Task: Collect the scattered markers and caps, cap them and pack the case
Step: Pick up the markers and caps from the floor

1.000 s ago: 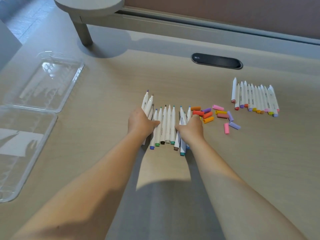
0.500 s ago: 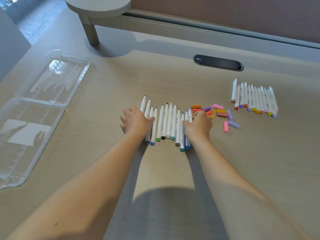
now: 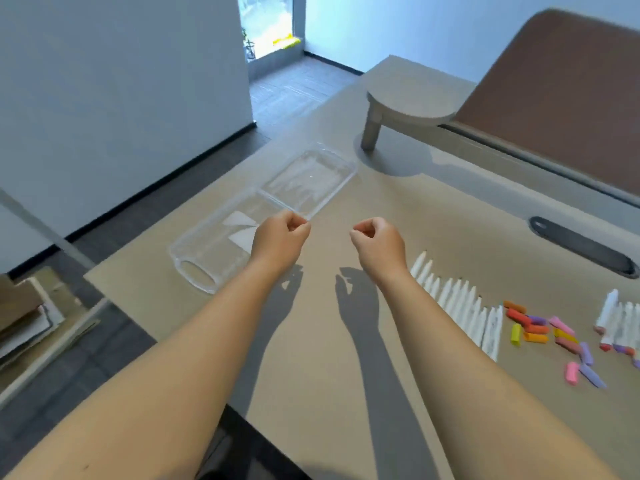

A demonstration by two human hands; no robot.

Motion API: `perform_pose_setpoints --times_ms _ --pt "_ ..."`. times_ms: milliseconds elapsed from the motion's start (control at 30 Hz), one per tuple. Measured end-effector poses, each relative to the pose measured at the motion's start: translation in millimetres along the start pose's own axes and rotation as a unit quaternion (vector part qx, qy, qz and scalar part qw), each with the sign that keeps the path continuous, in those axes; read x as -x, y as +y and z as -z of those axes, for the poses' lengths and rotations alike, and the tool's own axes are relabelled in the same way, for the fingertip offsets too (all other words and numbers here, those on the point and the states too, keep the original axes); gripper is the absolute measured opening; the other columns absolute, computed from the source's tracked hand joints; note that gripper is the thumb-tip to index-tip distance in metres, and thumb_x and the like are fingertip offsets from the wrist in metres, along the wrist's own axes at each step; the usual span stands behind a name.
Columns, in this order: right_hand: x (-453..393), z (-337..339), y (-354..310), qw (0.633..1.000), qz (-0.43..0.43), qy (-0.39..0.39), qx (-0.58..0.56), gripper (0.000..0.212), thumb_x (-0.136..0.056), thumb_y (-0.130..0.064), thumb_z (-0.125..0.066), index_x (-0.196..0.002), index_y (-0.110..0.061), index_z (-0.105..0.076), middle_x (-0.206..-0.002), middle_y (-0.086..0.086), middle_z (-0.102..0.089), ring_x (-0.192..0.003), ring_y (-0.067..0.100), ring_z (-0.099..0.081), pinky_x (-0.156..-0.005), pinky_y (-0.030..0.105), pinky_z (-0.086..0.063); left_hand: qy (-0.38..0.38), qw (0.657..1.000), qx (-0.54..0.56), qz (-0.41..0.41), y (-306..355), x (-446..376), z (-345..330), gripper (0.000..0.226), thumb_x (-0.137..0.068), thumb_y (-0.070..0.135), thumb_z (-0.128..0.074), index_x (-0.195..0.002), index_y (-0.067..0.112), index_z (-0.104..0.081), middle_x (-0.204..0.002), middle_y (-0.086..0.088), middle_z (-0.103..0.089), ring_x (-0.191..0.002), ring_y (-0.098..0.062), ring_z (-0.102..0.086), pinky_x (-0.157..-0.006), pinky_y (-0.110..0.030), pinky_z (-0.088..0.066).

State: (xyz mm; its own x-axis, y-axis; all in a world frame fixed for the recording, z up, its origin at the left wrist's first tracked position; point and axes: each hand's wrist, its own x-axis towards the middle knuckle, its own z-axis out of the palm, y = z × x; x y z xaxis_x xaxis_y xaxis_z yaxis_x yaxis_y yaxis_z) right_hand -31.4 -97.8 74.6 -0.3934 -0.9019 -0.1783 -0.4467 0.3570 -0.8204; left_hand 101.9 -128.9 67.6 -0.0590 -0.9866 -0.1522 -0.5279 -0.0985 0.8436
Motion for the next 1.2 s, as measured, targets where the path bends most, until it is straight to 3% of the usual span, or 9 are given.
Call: perform_pose_setpoints --times_ms 133,267,467,600,733,867,1000,1133,1200 --pt "18 -70 -66 0.993 0.07 -0.09 0.011 0.019 -0.09 -0.011 -0.047 -0.103 -0.004 -0.059 -0.078 -0.003 -0.053 -0.083 0.016 -0.049 -0.07 0.025 -0.035 0.099 0.995 0.005 0.035 -42 11 91 0.015 -0.09 0.017 -0.048 -0.095 0.009 -0.061 -0.09 -0.003 -0.061 -0.093 -0.025 -0.059 -0.081 -0.033 -0.045" --pt "58 -154 -119 0.974 0.143 -0.174 0.029 0.018 -0.091 -0.011 -0.048 -0.102 -0.005 -0.061 -0.086 0.0 -0.054 -0.085 0.016 -0.049 -0.07 0.025 -0.036 0.185 0.978 0.033 0.086 -104 38 178 0.01 -0.091 0.016 -0.047 -0.086 0.015 -0.056 -0.08 0.003 -0.057 -0.084 -0.018 -0.055 -0.062 -0.024 -0.041" --pt "128 -279 -158 0.931 0.2 -0.3 0.055 0.013 -0.092 -0.014 -0.047 -0.099 -0.009 -0.058 -0.071 -0.01 -0.047 -0.081 0.015 -0.049 -0.058 0.023 -0.036 0.291 0.941 0.058 0.163 -197 97 283 0.01 -0.091 0.018 -0.048 -0.086 0.016 -0.056 -0.091 -0.003 -0.061 -0.087 -0.02 -0.057 -0.079 -0.034 -0.046" --pt "173 -351 -164 0.896 0.218 -0.377 0.087 0.007 -0.093 -0.014 -0.048 -0.093 -0.012 -0.055 -0.072 -0.007 -0.048 -0.071 0.012 -0.047 -0.054 0.018 -0.035 0.342 0.906 0.076 0.235 -262 141 321 0.01 -0.091 0.02 -0.047 -0.087 0.018 -0.056 -0.09 -0.001 -0.062 -0.09 -0.02 -0.057 -0.079 -0.033 -0.046" --pt "208 -414 -155 0.852 0.237 -0.448 0.132 0.013 -0.093 -0.013 -0.048 -0.099 -0.008 -0.058 -0.072 -0.008 -0.048 -0.07 0.01 -0.046 -0.061 0.022 -0.039 0.384 0.864 0.115 0.306 -328 182 333 0.01 -0.091 0.02 -0.047 -0.088 0.018 -0.056 -0.097 -0.004 -0.062 -0.09 -0.02 -0.058 -0.063 -0.025 -0.042" --pt "231 -479 -127 0.807 0.241 -0.511 0.172 0.009 -0.093 -0.011 -0.045 -0.092 -0.012 -0.054 -0.071 -0.005 -0.048 -0.061 0.008 -0.042 -0.055 0.02 -0.036 0.429 0.811 0.144 0.371 -387 217 327 0.013 -0.091 0.02 -0.048 -0.092 0.013 -0.059 -0.1 -0.008 -0.065 -0.095 -0.024 -0.058 -0.077 -0.03 -0.042" --pt "248 -541 -76 0.754 0.249 -0.566 0.219 0.009 -0.093 -0.009 -0.045 -0.088 -0.012 -0.051 -0.068 -0.008 -0.046 -0.06 0.007 -0.042 -0.052 0.018 -0.033 0.453 0.763 0.158 0.434 -455 245 297 0.01 -0.092 0.021 -0.047 -0.09 0.016 -0.056 -0.092 -0.001 -0.06 -0.086 -0.018 -0.056 -0.061 -0.022 -0.039" --pt "252 -602 0 0.709 0.264 -0.598 0.266 0.011 -0.092 -0.006 -0.045 -0.086 -0.012 -0.053 -0.068 -0.01 -0.047 -0.06 0.003 -0.042 -0.054 0.021 -0.036 0.473 0.714 0.196 0.478 -535 254 251 0.015 -0.092 0.02 -0.048 -0.098 0.014 -0.06 -0.095 -0.001 -0.059 -0.087 -0.017 -0.055 -0.068 -0.025 -0.04" --pt "253 -631 44 0.692 0.266 -0.606 0.29 0.011 -0.092 -0.007 -0.045 -0.086 -0.012 -0.054 -0.069 -0.011 -0.047 -0.061 0.002 -0.042 -0.055 0.016 -0.036 0.466 0.699 0.204 0.503 -578 258 222 0.016 -0.093 0.021 -0.047 -0.1 0.014 -0.06 -0.097 -0.001 -0.059 -0.088 -0.016 -0.053 -0.072 -0.027 -0.039"
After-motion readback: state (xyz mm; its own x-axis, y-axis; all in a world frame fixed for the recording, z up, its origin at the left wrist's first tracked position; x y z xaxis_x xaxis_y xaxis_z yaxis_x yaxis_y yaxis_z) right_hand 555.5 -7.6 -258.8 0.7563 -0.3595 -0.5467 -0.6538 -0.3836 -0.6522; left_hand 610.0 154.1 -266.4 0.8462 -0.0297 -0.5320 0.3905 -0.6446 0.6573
